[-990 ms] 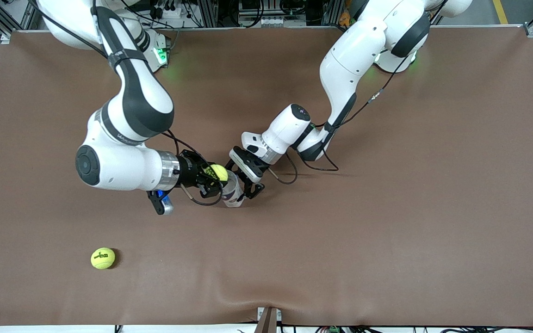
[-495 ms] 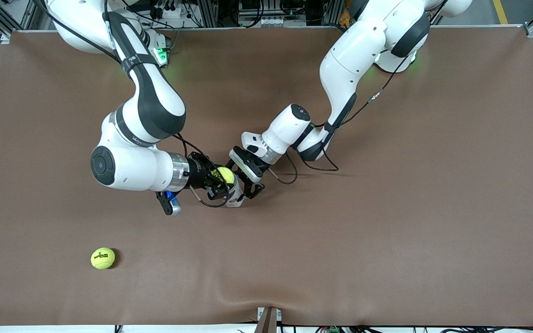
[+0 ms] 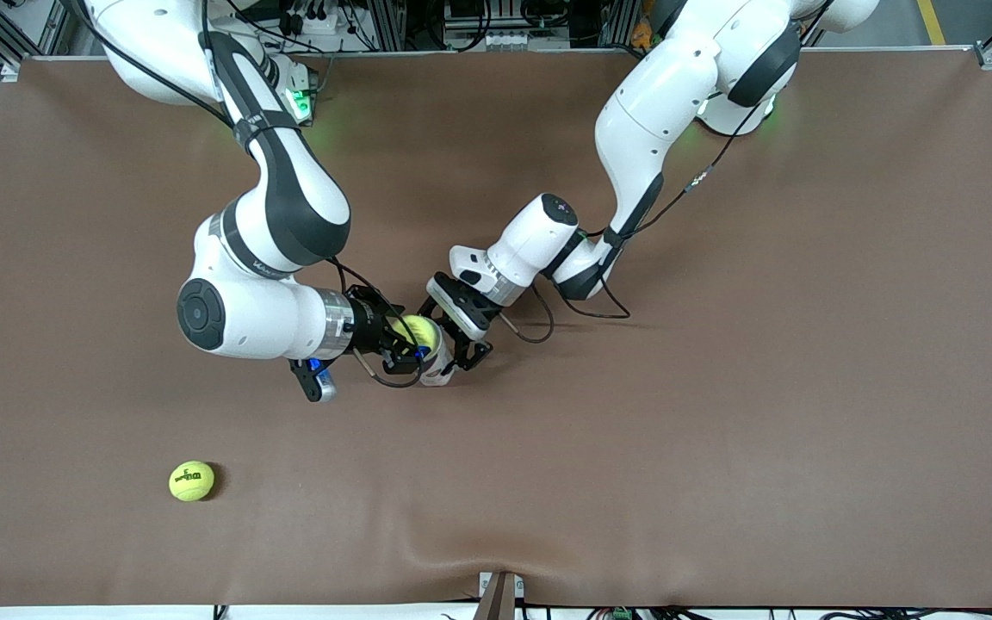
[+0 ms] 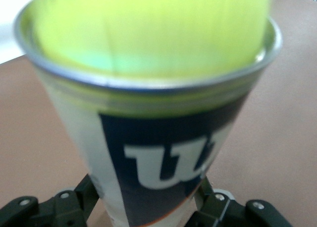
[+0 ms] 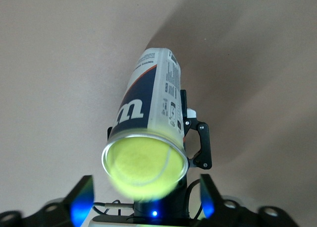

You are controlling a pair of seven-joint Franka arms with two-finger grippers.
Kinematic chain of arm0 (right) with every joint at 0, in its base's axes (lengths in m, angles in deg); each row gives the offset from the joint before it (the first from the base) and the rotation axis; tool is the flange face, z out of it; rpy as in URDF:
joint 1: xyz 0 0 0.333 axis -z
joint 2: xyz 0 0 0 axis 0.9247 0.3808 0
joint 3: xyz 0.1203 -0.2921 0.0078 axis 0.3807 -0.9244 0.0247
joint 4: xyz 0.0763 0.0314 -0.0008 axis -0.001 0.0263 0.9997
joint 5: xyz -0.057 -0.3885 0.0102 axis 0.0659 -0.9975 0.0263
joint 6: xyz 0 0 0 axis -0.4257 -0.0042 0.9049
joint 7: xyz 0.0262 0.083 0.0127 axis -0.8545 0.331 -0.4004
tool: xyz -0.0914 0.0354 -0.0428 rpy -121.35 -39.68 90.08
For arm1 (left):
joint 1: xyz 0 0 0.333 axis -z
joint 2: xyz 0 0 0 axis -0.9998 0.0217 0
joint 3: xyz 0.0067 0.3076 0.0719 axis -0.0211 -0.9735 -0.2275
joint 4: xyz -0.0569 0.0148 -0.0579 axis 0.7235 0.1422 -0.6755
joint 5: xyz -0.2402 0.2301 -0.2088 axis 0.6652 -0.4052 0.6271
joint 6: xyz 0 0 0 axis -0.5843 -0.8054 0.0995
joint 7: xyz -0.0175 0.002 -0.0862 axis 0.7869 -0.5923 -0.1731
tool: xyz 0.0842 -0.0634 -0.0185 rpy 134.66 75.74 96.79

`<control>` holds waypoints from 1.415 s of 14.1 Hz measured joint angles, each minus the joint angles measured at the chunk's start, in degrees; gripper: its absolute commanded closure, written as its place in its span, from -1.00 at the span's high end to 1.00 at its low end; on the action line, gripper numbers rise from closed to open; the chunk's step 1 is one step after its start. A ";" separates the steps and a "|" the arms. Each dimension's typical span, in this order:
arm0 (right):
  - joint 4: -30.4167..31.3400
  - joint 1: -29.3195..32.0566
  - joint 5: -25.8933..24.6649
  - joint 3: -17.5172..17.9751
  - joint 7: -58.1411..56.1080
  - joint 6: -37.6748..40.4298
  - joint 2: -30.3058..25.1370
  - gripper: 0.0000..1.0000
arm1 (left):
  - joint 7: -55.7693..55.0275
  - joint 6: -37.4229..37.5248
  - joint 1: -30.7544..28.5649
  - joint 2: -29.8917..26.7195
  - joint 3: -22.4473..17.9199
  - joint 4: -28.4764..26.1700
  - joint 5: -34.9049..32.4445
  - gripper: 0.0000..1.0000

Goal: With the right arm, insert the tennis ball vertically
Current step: 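Open the right gripper to drop the ball into the can, then grasp the Wilson 3 ball with the right gripper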

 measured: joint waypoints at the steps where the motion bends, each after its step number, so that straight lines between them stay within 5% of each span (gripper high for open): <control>1: 0.00 0.00 -0.02 -0.09 0.00 0.00 0.00 1.00 | 0.00 0.00 0.00 0.00 0.00 0.00 0.00 0.59; 6: 0.01 0.90 -1.11 -0.83 -1.14 -0.19 0.00 1.00 | 0.00 -0.02 -0.01 0.00 -0.01 0.03 0.00 0.59; 14: 0.95 10.25 -16.49 -1.36 -28.84 0.90 2.31 1.00 | 0.00 -0.02 -0.02 0.00 -0.01 0.08 0.00 0.60; 20: 0.84 17.57 -23.27 -1.61 -48.21 -16.36 9.94 1.00 | 0.00 -0.02 -0.03 0.00 -0.03 0.10 0.00 0.62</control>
